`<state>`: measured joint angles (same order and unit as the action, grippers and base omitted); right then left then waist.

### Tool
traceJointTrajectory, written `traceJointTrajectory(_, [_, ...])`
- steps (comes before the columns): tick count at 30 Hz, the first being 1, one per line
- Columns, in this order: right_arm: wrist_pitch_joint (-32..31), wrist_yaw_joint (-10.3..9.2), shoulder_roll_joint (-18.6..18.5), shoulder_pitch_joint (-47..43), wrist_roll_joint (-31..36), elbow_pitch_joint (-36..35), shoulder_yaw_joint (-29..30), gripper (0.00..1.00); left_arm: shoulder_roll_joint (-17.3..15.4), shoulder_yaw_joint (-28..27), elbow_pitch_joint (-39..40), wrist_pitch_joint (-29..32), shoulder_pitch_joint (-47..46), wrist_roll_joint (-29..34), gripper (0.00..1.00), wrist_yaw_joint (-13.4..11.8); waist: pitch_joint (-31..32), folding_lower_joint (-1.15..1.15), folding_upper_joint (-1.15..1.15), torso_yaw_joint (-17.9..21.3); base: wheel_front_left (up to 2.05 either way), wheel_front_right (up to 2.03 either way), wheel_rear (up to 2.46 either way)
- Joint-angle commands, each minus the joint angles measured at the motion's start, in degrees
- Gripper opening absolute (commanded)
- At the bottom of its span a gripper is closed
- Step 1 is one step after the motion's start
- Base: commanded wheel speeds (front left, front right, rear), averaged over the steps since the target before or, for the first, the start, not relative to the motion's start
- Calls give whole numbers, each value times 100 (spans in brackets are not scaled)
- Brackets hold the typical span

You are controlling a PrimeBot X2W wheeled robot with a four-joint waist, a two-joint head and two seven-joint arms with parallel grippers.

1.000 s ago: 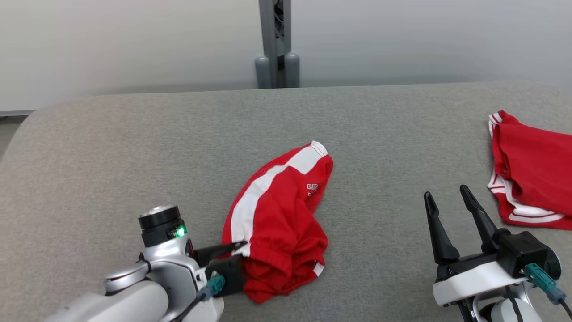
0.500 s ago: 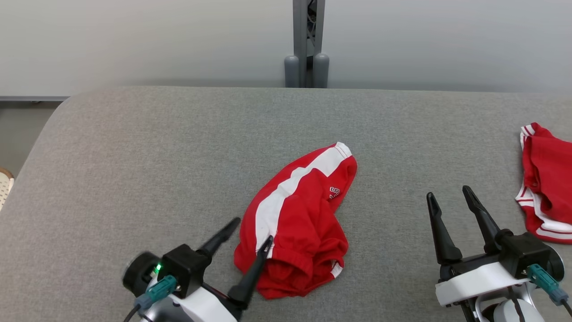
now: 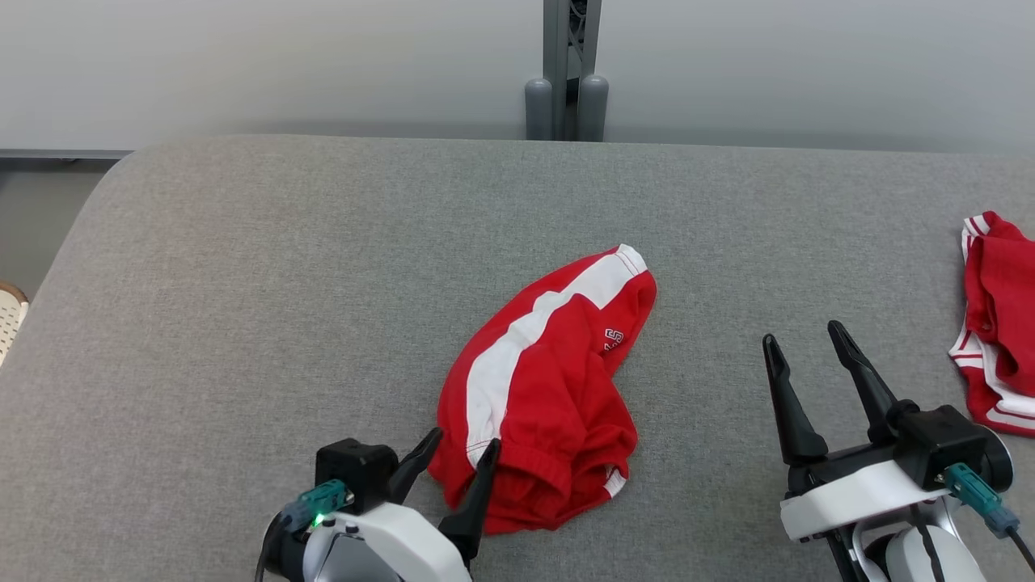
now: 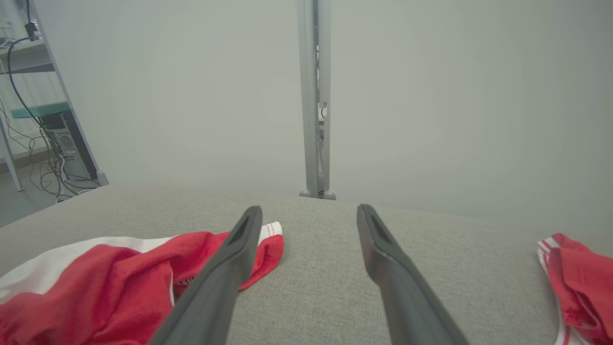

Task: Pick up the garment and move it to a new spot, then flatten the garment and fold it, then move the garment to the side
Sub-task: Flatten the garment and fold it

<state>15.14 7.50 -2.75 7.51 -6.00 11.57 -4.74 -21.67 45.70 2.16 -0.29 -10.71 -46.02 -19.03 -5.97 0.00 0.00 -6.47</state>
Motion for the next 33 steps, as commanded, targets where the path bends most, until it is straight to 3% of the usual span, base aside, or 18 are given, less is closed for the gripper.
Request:
traceJointTrajectory(1, [2,-2,-32,58,33,0,-2,100,72,6,-83,64,-134,-46,100,-16,-36,0,0,51,0,0,0])
traceJointTrajectory(3, [2,-2,-33,84,35,8,2,100,174,30,-178,125,-184,-112,100,28,-72,0,0,107,0,0,0])
traceJointTrajectory(7, [2,-2,-32,117,32,-4,10,100,97,179,-502,377,-344,128,100,-200,-169,0,0,249,0,0,0])
traceJointTrajectory(10, [2,-2,-32,139,37,-25,42,100,-28,275,-582,533,-426,319,84,-390,-215,0,0,301,0,0,0])
traceJointTrajectory(11, [2,-2,-31,139,37,-29,49,100,-65,296,-577,589,-434,364,76,-446,-224,0,0,311,0,0,0])
traceJointTrajectory(12, [2,-2,-31,139,34,-32,55,100,-91,315,-556,642,-429,381,50,-489,-233,0,0,319,0,0,0])
traceJointTrajectory(13, [2,-2,-32,136,29,-35,64,100,-105,323,-516,672,-421,396,40,-524,-240,0,0,322,0,0,0])
traceJointTrajectory(14, [2,-2,-31,132,22,-38,70,100,-130,333,-473,715,-401,393,0,-524,-243,0,0,324,0,0,0])
traceJointTrajectory(22, [2,-2,-32,152,-78,-26,29,100,-293,260,-314,480,-403,459,0,-438,-216,0,0,296,0,0,0])
traceJointTrajectory(33, [2,-2,-33,100,-147,53,-47,100,-800,210,-193,-36,-1309,1290,0,-159,13,0,0,554,0,0,0])
